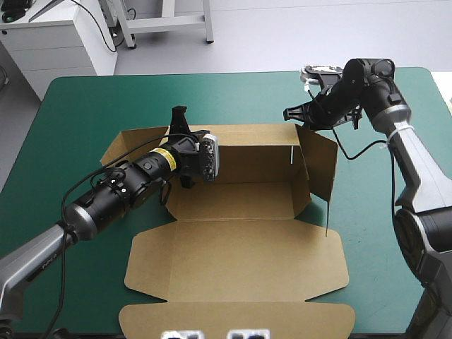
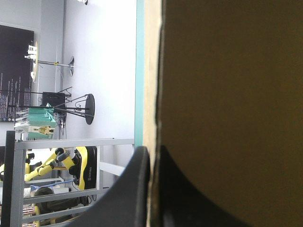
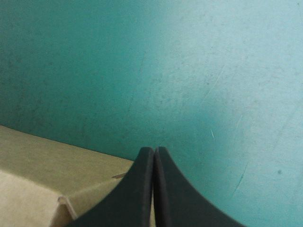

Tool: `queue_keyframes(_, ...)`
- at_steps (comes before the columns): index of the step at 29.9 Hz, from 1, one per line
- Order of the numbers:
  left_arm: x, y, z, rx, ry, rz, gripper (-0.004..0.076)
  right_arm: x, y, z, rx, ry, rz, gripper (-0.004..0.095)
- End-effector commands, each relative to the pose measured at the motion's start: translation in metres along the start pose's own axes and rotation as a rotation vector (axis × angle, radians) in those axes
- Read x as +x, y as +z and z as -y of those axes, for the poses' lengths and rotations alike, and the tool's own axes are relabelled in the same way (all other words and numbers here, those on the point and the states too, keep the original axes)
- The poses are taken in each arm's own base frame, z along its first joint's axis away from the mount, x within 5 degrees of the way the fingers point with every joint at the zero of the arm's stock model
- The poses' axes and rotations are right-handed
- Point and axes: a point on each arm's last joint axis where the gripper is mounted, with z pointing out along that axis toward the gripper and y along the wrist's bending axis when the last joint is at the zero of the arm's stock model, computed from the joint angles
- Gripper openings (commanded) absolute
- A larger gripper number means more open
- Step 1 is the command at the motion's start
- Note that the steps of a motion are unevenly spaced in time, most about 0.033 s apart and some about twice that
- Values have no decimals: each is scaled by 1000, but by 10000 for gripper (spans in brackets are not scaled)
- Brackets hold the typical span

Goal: Fold the box

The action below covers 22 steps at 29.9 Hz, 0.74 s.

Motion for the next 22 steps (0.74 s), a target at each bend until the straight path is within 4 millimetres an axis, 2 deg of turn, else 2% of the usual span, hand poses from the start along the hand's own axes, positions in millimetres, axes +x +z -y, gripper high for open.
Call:
queue_keyframes(1, -7, -14, -19, -98, -25, 46, -8, 5, -40, -9, -38, -19, 73, -14)
queue_keyframes(11, -5, -13, -15, -51, -38, 17, -8, 32, -42, -7, -29, -25, 14, -14)
queue_keyframes(16, -2, -13, -14, -38, -58, 2, -8, 51, -54, -9, -46, -76, 11, -14)
queue_keyframes(22, -1, -13, -15, -41, -60, -1, -8, 73, -60, -15, -136, -130, 152, -14)
